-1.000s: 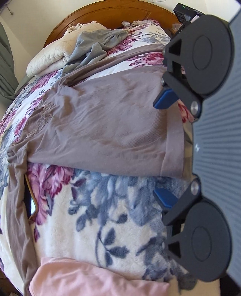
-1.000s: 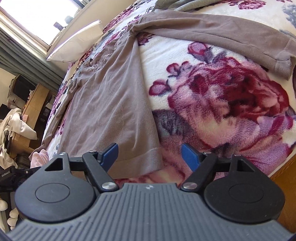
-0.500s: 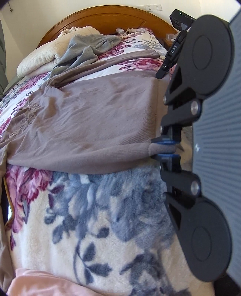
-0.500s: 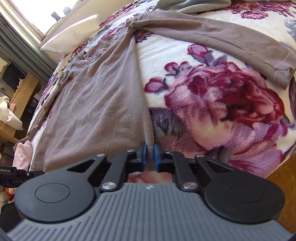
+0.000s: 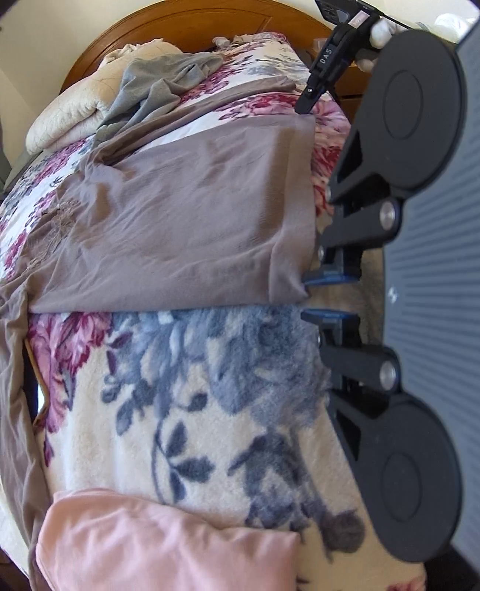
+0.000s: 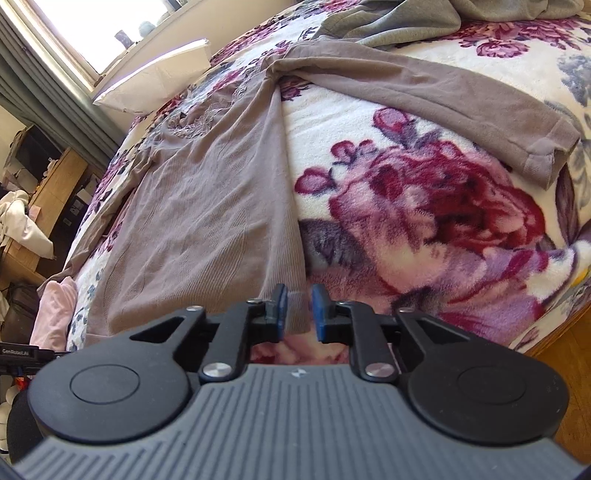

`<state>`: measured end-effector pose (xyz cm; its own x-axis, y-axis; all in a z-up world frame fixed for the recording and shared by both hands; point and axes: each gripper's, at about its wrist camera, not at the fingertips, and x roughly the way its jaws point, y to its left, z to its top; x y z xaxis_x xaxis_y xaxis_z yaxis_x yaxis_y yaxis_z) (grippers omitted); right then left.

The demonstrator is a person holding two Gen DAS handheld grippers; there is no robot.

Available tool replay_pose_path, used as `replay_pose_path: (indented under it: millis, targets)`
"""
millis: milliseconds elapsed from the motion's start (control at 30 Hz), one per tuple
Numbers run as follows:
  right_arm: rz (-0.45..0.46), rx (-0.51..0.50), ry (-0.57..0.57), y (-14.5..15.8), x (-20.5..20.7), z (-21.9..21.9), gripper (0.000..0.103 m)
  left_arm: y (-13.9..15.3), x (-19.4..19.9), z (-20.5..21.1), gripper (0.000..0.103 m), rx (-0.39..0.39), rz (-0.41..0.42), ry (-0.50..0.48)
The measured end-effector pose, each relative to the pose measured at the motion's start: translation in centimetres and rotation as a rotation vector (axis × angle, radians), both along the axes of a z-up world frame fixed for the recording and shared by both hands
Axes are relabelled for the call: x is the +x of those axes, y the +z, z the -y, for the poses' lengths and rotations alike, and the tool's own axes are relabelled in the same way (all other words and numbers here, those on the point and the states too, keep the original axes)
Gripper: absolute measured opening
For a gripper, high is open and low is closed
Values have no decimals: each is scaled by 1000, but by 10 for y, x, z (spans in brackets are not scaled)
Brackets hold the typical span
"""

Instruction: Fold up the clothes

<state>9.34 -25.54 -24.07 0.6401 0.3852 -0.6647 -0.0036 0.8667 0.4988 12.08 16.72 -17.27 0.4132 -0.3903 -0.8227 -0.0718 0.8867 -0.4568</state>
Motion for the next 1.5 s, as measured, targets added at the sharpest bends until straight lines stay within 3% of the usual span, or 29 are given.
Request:
replay_pose_path:
  millis: [67, 267, 400, 467, 500, 533, 967, 1067, 1167, 1233, 1300, 1500]
  targets:
    - [1, -5, -2, -1, 3, -2, 27, 2, 5, 0, 42, -16, 40, 28]
    - [-31, 9, -10, -15, 13, -5, 27, -11, 29, -3, 48, -155, 9, 128]
    - [-39, -9, 3, -20, 13, -10, 22, -19, 37, 18, 41, -69, -27, 72]
    - [-43, -9, 0, -23, 12, -11, 16, -18, 38, 25, 26, -59, -38, 32]
    - [-43, -6, 0, -23, 11, -11, 10, -18, 36, 27, 13, -50, -48, 22]
    - [-42, -4, 1, -23, 11, -11, 5, -19, 36, 31, 8, -36, -56, 13]
    - [-17, 14, -5, -17, -25, 5, 3, 0, 8, 50, 5, 88, -27, -79]
    - [-5, 14, 8, -14, -29, 9, 5, 0, 9, 49, 12, 121, -41, -99]
    - [43, -49, 23, -6, -29, 6, 10, 2, 13, 41, 36, 154, -29, -60]
    - [63, -65, 28, -2, -26, 2, 21, 2, 15, 35, 47, 146, -16, -34]
    - [73, -72, 28, 1, -23, -1, 25, 2, 18, 32, 48, 115, -12, -13]
    - [38, -75, 59, -12, -11, -13, 26, -11, 27, 45, 52, 134, -32, -16]
